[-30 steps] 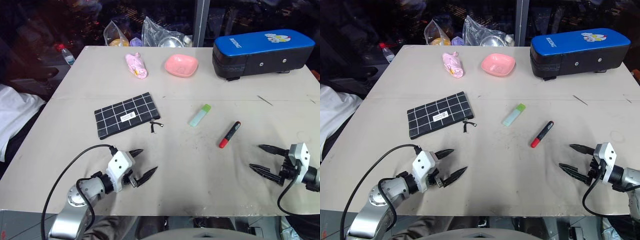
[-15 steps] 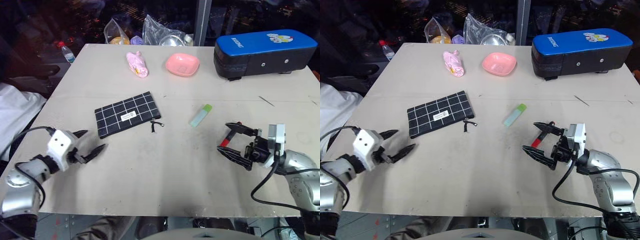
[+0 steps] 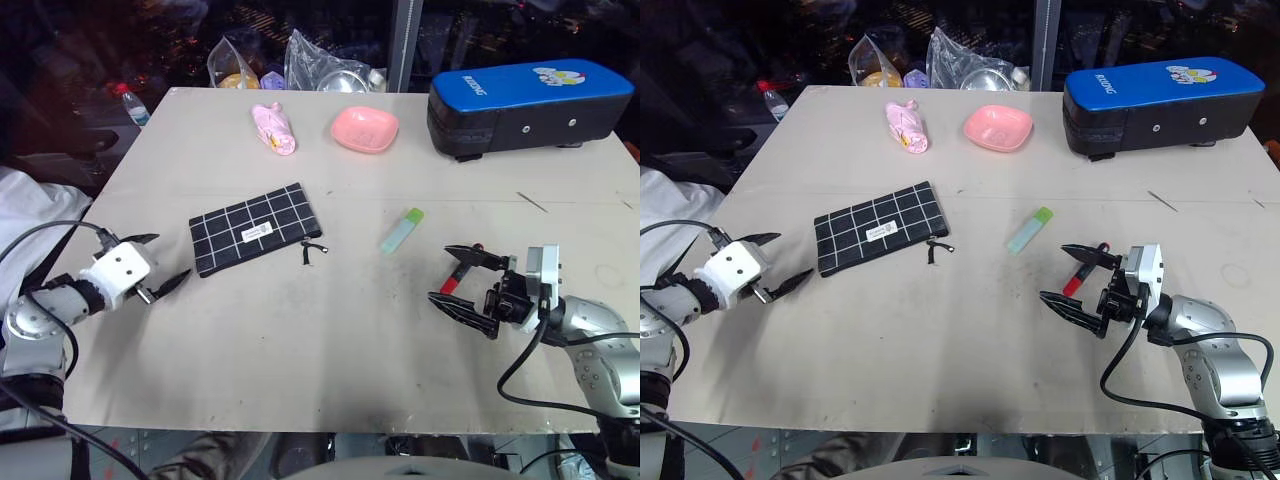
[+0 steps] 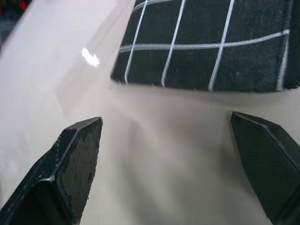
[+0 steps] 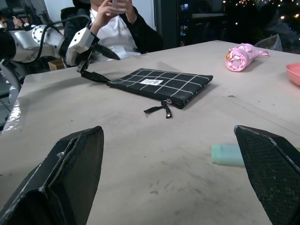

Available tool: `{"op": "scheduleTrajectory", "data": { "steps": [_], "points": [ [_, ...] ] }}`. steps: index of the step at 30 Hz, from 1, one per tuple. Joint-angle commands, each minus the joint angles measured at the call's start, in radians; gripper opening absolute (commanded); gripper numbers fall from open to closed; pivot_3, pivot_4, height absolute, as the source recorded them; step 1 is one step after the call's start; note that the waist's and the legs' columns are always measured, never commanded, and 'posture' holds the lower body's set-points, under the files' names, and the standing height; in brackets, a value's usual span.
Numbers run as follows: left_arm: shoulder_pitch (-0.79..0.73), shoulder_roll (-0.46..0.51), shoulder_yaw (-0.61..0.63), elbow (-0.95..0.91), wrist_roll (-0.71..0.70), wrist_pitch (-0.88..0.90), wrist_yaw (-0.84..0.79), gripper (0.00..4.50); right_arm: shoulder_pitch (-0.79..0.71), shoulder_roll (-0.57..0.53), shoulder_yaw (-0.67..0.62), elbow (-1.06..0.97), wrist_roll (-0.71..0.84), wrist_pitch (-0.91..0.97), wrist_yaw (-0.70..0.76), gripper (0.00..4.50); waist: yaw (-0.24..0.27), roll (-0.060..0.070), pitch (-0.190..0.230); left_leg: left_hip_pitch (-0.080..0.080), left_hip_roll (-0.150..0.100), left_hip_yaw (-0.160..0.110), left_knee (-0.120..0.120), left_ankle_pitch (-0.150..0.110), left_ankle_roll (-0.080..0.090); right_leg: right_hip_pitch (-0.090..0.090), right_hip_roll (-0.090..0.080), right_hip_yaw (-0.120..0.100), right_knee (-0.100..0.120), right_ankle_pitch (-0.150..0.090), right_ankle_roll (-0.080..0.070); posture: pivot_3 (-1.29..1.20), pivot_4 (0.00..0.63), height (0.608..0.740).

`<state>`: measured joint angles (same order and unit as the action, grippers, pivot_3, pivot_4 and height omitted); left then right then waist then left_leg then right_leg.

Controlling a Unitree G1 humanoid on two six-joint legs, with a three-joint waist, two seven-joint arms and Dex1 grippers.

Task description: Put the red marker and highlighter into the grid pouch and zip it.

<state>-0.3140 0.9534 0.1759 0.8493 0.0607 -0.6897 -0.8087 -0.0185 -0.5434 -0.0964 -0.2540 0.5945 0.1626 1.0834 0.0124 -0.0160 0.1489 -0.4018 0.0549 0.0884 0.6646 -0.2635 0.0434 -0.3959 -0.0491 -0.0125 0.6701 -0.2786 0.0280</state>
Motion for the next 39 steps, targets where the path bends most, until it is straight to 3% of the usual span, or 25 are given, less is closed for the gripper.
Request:
{"op": "scheduleTrajectory", "data": {
  "steps": [1,8,14,25,39],
  "points": [
    [-0.061,0.024,-0.101,0.057,0.137,-0.168,0.072,4.42,0.007,-0.009,-0.024,-0.023,0.004,-0.016,-0.006,4.5,0.002,0.0,0.0,0.0,0.0,0.0,0.0,0.0,0.0,0.0,0.0,0.0,0.0,0.0,0.0,0.0,0.15,0.737],
    [-0.118,0.011,-0.233,0.056,0.259,-0.411,0.15,4.42,0.042,-0.019,-0.048,-0.019,-0.022,-0.011,-0.065,4.5,0.002,0.0,0.0,0.0,-0.001,0.004,0.001,-0.001,0.002,0.0,0.0,-0.001,0.0,0.0,0.001,0.0,0.15,0.737],
    [-0.141,-0.017,-0.276,0.039,0.315,-0.478,0.254,4.42,0.052,-0.011,-0.053,-0.02,-0.032,-0.014,-0.09,4.5,0.003,0.0,0.0,0.001,-0.001,0.006,0.002,-0.001,0.002,0.0,0.002,0.0,0.001,0.0,0.001,0.0,0.15,0.737],
    [-0.16,-0.145,-0.245,-0.109,0.444,-0.417,0.596,4.42,0.064,-0.01,-0.055,-0.018,-0.041,-0.026,-0.111,4.5,-0.002,-0.001,0.0,0.001,0.001,0.007,0.004,-0.002,0.003,0.0,0.004,0.001,0.003,0.0,0.002,0.0,0.15,0.737],
    [-0.25,-0.256,-0.394,-0.147,0.699,-0.212,0.83,4.42,0.08,-0.014,-0.067,-0.017,-0.045,-0.038,-0.119,4.5,0.002,-0.001,0.0,0.001,0.0,0.008,0.005,-0.001,0.003,-0.001,0.009,0.002,0.006,0.0,0.002,0.0,0.15,0.737]
  ]
}}
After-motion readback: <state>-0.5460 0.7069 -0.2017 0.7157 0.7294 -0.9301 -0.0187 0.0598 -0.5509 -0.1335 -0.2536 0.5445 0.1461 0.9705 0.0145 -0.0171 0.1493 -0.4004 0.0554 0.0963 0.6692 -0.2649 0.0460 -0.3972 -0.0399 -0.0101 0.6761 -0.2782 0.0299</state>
